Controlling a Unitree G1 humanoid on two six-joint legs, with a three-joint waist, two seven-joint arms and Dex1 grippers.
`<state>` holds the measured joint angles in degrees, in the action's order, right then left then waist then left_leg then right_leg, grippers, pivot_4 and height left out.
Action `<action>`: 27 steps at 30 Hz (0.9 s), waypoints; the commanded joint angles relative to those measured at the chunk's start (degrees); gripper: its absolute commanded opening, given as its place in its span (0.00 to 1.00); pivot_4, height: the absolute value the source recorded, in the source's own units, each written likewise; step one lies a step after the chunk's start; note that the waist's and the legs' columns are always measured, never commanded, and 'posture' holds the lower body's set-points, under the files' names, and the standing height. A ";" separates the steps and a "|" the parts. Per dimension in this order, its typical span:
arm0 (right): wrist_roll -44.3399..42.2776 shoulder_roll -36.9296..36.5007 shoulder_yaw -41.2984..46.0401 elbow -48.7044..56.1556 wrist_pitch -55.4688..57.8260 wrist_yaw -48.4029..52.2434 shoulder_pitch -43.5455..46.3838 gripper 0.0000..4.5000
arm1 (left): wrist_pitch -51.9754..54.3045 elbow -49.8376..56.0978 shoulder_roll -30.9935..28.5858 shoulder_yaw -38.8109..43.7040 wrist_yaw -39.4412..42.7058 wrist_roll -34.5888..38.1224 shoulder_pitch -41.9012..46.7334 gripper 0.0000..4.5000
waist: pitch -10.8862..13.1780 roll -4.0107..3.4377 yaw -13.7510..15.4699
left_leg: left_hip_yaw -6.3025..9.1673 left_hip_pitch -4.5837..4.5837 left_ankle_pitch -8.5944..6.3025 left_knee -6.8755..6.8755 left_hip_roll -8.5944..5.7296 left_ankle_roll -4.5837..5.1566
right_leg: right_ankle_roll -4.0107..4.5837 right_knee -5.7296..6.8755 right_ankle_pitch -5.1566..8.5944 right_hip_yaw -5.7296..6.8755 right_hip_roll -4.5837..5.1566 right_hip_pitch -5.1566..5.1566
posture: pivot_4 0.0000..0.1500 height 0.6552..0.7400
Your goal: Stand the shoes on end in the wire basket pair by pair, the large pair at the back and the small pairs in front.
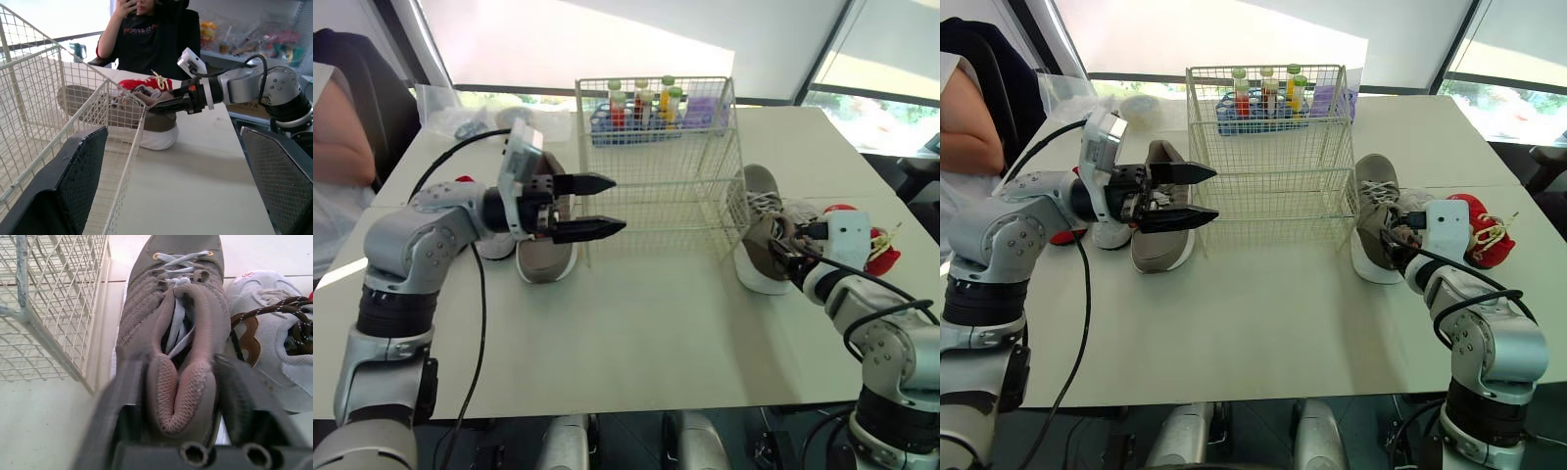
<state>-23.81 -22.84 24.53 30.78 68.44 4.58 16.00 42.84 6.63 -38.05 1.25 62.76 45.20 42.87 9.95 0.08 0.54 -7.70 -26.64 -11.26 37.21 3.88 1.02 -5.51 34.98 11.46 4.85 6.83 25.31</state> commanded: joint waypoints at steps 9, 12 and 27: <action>0.34 0.03 8.56 6.12 6.58 -5.82 12.20 0.04 | -1.29 -0.37 -0.35 1.01 1.00 -1.34 2.77 1.00 | 0.13 -0.21 0.01 | -0.02 -0.13 0.01 0.00 0.00 0.01 | 0.00 0.01 -0.01 0.00 0.00 0.14 | 1.00 1.00; 0.64 -3.03 10.84 7.49 9.72 -6.98 21.06 0.04 | -2.12 -2.90 0.97 0.51 2.03 -1.83 5.29 1.00 | 0.18 -0.30 -0.01 | -0.01 -0.17 0.01 -0.02 0.00 0.02 | 0.00 0.03 0.00 0.00 -0.01 0.20 | 1.00 1.00; -0.48 -39.17 -3.52 7.69 -25.11 34.30 21.18 0.04 | -2.54 -33.77 0.81 2.51 10.40 -5.67 25.83 1.00 | 0.44 -0.28 -0.85 | -0.05 -0.32 0.01 -0.07 -0.06 0.04 | -0.23 0.04 0.10 0.06 -0.04 0.30 | 1.00 1.00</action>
<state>-27.26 -60.39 20.86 39.18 53.04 34.22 37.65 40.32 -25.30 -36.10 2.03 71.02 40.02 66.22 10.39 -0.20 -0.31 -7.74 -26.97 -11.25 37.15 3.82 1.05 -5.75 35.01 11.57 4.92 6.78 25.57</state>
